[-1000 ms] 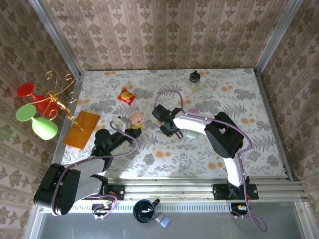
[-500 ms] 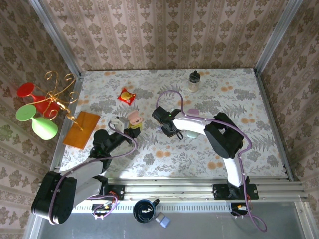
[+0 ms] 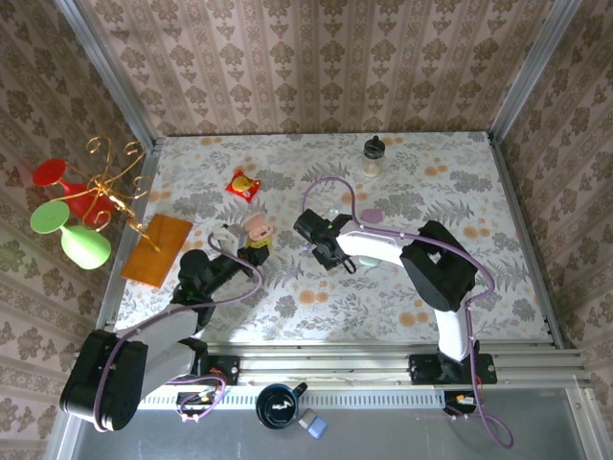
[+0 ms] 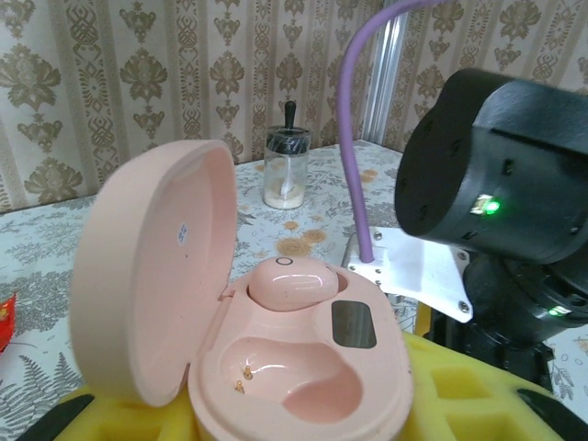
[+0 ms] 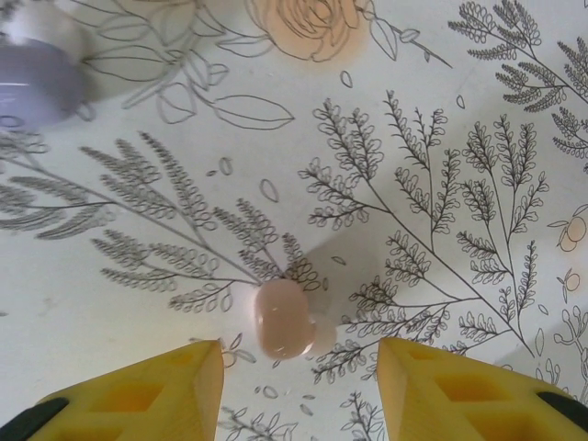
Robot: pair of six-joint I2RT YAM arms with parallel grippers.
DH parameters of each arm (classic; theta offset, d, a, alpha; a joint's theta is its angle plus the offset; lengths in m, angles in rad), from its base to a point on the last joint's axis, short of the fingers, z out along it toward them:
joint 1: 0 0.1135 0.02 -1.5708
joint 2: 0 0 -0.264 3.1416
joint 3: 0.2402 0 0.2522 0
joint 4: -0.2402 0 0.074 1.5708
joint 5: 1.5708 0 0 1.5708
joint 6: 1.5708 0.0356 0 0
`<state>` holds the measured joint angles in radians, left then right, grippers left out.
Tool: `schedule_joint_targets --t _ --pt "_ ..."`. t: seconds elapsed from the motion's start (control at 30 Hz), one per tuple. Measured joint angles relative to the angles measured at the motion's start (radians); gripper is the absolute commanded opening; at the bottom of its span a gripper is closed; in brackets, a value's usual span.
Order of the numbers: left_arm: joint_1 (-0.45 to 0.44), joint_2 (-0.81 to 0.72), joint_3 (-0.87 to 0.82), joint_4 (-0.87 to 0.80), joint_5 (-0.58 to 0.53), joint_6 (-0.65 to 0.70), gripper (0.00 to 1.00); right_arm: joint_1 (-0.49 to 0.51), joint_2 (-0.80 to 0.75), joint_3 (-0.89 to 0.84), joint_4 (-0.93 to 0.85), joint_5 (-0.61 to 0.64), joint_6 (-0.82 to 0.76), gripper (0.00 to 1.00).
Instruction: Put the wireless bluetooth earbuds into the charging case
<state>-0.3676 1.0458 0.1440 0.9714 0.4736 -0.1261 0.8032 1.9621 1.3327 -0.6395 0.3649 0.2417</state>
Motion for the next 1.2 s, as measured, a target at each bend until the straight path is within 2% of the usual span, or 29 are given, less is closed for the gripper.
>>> schedule_joint_targets --t 0.13,0.33,0.6,1.03,1.2 --pt "0.016 -0.007 -0.016 -0.002 -0.034 0.0 0.33 0.016 0.0 0.015 -0.032 0.016 0.0 0.45" --pt "0.039 -0.05 -0.035 -0.008 -0.101 -0.001 0.33 0.036 0.047 0.112 -0.103 0.105 0.005 0.37" --pt "0.042 -0.065 -0.035 -0.016 -0.125 -0.001 0.33 0.05 0.14 0.19 -0.162 0.179 0.008 0.34" --pt "0.042 -0.065 -0.035 -0.029 -0.127 -0.001 0.33 0.051 0.186 0.212 -0.184 0.186 0.003 0.35" --pt "0.042 -0.065 -0.035 -0.03 -0.127 -0.001 0.33 0.051 0.186 0.213 -0.191 0.187 0.001 0.31"
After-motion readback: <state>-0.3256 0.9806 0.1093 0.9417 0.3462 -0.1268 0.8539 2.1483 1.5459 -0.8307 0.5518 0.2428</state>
